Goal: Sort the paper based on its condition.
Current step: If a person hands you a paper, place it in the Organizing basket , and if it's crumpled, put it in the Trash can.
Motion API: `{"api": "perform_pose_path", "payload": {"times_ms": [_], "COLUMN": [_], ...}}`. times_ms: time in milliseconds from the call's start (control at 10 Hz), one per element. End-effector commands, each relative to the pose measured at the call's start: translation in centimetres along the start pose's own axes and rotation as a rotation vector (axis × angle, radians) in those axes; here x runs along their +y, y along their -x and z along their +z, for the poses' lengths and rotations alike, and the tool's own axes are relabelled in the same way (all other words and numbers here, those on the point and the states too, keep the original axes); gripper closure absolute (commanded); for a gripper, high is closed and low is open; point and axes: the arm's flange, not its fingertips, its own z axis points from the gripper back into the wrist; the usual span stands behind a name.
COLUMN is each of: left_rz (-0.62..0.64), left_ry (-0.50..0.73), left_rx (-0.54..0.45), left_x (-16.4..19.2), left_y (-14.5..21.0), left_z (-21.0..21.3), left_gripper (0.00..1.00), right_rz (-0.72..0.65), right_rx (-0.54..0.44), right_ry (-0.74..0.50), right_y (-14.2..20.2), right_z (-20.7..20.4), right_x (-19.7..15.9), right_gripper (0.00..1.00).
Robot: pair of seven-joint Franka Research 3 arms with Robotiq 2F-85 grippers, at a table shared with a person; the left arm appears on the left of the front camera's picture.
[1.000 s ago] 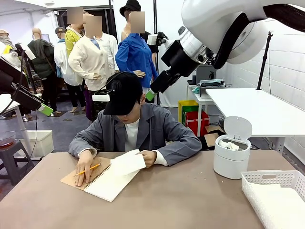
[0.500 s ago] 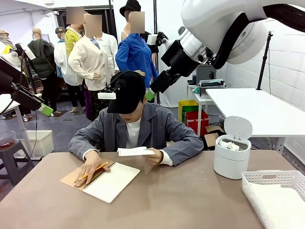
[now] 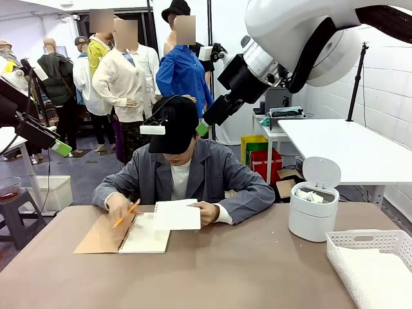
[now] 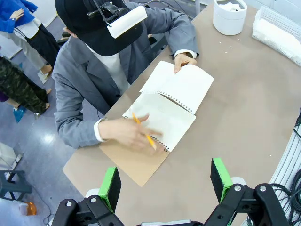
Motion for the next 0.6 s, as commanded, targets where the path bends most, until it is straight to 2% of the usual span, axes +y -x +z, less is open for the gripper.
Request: {"api": "perform_pose_path", "payload": {"times_ms": [0, 500], "left_rz": [0.002, 0.002], "left_ry": [-0.003, -0.003], "left_rx": [-0.006, -0.006], "left_x": [0.18, 0.18], "left_y": [0.02, 0.02], "left_z": [0.04, 0.04], "left_gripper": [0.0, 0.0], "right_rz": [-0.007, -0.007], "right_rx": [-0.009, -0.009], "right_ry": [-0.015, -0.015], "right_y": [0.05, 0.05], "right_z": [-0.04, -0.04], "right_x": [-0.05, -0.05], "right_gripper": [0.0, 0.0]}}
